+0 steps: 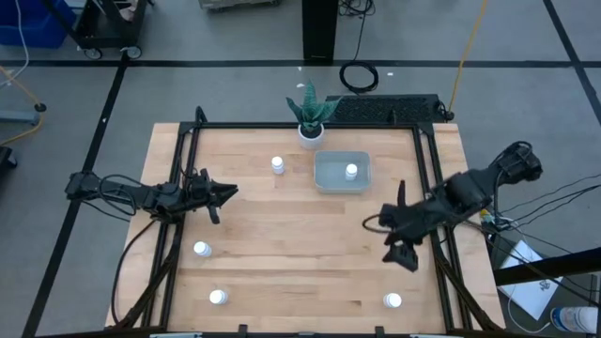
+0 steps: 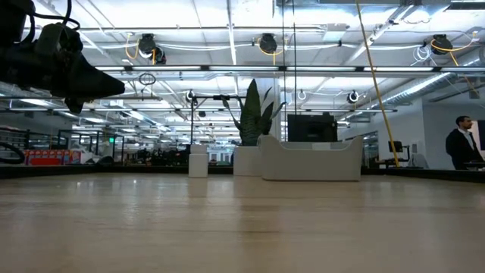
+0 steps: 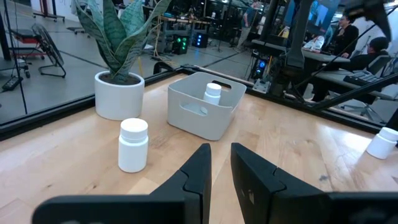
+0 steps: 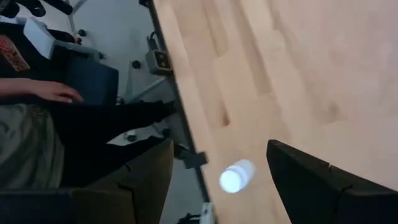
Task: Pick and place pill bottles into a basket
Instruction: Put the white pill bottle into the gray bin
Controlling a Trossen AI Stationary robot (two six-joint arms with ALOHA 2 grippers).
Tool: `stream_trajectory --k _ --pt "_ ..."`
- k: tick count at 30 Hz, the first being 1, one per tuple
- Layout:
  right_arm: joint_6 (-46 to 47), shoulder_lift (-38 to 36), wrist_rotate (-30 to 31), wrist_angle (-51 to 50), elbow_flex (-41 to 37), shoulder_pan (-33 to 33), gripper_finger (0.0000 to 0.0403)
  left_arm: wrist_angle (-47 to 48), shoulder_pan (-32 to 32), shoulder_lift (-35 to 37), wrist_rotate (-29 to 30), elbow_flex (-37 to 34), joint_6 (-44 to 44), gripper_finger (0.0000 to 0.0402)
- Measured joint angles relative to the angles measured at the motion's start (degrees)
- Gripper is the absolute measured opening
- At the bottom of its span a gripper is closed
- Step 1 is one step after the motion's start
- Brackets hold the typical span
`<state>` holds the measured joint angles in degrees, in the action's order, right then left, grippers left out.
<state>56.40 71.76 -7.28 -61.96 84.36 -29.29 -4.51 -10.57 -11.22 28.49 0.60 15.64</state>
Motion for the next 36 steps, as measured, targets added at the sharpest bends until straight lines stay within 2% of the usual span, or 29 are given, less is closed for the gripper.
stream_trajectory --k 10,20,27,36 --pt "20.48 9.29 1.26 1.89 0.0 -8.45 0.0251 0.0 -0.01 0.0 0.0 0.01 0.0 0.0065" --pt "43.91 17.38 1.55 -0.02 0.0 -12.15 0.0251 0.0 0.0 -0.02 0.0 0.0 0.0 0.0065" --pt "52.97 20.22 1.46 -4.5 0.0 -15.16 0.0251 0.0 -0.02 -0.01 0.0 0.0 0.0 0.0065" --pt "60.79 22.53 2.96 -4.86 -0.02 -18.06 0.0251 0.0 -0.02 -0.02 0.0 0.0 0.0 0.0065"
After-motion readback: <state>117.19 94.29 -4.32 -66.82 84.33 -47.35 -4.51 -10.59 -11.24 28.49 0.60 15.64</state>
